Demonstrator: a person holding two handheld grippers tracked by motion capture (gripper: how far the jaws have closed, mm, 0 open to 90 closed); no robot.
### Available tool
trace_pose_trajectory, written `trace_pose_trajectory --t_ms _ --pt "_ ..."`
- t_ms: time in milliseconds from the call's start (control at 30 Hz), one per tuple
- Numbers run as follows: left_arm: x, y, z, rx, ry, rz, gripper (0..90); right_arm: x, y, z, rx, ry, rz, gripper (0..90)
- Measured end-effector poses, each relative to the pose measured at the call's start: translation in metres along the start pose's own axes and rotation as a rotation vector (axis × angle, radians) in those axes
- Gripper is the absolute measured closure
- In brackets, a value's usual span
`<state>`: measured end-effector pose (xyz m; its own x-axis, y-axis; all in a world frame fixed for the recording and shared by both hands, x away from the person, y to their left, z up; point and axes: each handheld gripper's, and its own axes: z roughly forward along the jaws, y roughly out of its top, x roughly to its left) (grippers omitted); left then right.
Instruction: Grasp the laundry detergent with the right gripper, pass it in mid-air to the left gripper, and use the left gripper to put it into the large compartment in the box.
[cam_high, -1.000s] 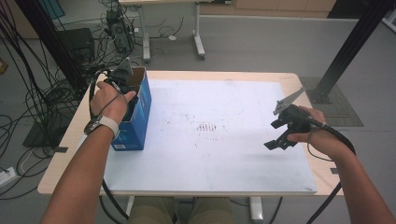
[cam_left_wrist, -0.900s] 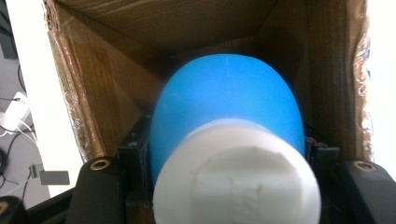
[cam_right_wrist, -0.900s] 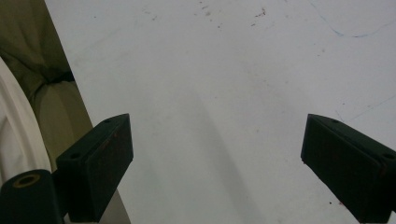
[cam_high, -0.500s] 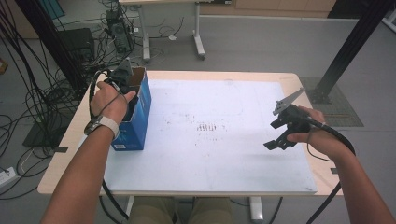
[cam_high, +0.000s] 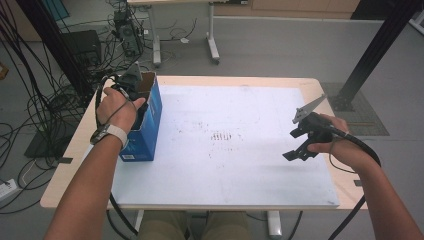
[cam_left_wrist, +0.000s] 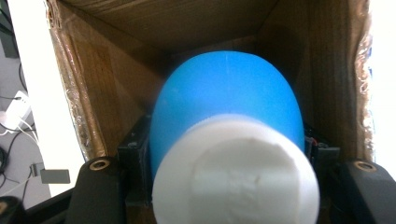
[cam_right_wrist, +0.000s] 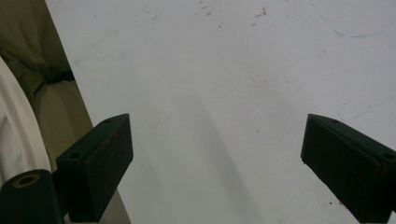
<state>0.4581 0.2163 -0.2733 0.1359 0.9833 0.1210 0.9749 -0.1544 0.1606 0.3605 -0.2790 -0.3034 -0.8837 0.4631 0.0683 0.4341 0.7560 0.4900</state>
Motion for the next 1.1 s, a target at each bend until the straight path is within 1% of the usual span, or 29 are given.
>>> trace_pose_trajectory --t_ms 533,800,1100 --pt "0.0015 -0.0002 -0.0002 -0.004 0.000 0.001 36.5 -0.0003 0.0017 0.0004 0.002 0.002 -0.006 9.1" --pt "0.0015 -0.0001 0.0000 -0.006 -0.001 0.002 36.5 0.0002 0.0014 0.0005 0.002 0.002 -0.002 9.1" --pt "0.0007 -0.0004 -0.0003 -0.013 0.001 0.011 36.5 0.0010 0.0011 0.0000 0.005 0.002 -0.001 9.1"
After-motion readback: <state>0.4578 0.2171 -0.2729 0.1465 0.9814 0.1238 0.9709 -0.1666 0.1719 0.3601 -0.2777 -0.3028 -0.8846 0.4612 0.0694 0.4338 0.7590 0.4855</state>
